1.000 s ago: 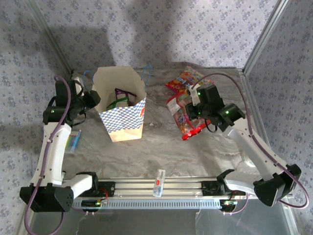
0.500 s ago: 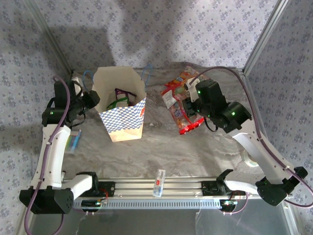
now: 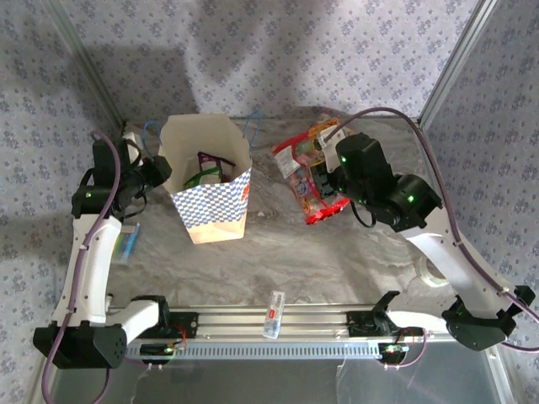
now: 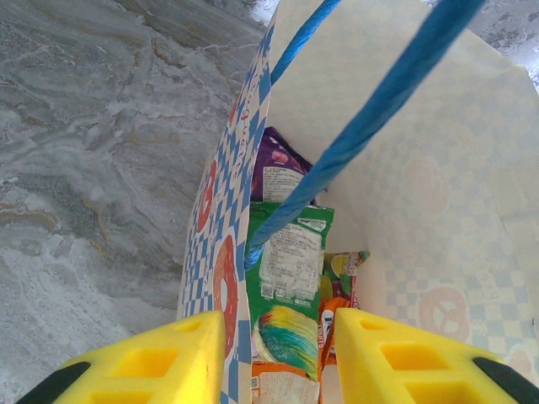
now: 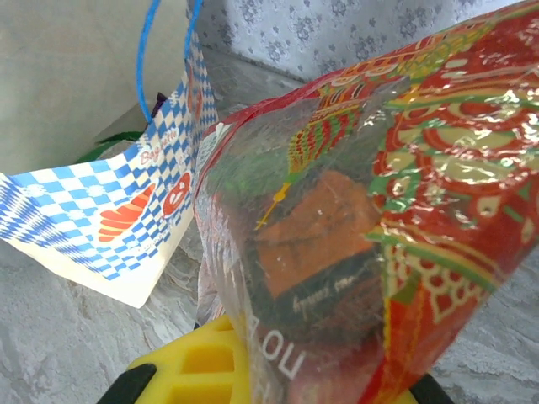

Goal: Place the snacks into the paper bag

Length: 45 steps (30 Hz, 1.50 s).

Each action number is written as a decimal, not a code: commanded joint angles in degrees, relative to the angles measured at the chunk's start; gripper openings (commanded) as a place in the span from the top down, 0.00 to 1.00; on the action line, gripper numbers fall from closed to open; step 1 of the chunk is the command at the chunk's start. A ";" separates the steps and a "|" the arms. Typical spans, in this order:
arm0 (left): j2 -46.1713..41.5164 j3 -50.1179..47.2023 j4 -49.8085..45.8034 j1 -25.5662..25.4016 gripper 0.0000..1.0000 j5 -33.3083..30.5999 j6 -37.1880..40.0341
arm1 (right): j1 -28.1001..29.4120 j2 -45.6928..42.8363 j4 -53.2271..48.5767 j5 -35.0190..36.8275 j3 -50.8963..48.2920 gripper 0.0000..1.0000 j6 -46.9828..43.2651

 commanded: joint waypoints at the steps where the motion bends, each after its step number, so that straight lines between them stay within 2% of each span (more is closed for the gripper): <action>1: -1.33 0.48 -0.68 0.45 0.61 -0.19 1.38 | 1.80 -1.23 6.15 3.80 5.02 1.00 -1.29; 15: -2.02 0.57 -0.94 0.77 0.60 -0.30 1.69 | 8.69 -0.65 11.37 3.20 9.20 1.00 -6.01; 24: -2.81 0.22 -1.29 1.20 0.60 -0.42 1.99 | 9.47 1.26 13.53 -2.04 11.07 0.99 -7.89; 45: -2.57 0.91 -0.47 1.91 0.60 0.65 1.91 | 9.62 10.35 17.94 -7.13 20.31 1.00 -6.64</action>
